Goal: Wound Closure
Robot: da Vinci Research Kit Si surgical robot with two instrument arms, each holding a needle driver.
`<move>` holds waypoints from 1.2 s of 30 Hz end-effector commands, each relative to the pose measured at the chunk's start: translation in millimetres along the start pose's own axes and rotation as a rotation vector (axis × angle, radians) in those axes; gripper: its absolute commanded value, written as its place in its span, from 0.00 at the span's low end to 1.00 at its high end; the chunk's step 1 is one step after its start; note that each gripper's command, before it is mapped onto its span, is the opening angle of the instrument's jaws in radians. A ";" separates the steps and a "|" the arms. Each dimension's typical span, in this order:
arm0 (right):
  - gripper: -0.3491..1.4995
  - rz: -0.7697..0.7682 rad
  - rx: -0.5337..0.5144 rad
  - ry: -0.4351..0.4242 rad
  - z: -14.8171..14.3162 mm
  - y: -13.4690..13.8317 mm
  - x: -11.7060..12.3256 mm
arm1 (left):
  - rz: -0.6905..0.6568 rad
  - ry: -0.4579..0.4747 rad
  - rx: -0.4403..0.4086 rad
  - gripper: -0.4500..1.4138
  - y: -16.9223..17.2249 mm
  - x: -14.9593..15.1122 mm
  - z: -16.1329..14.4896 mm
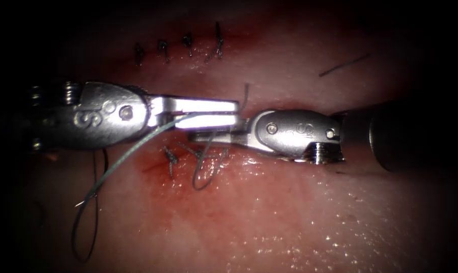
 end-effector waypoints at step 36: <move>0.00 0.200 0.165 0.292 -0.1 -4.3 2.9 | -0.013 -0.005 0.065 0.00 -0.2 -14.2 -1.8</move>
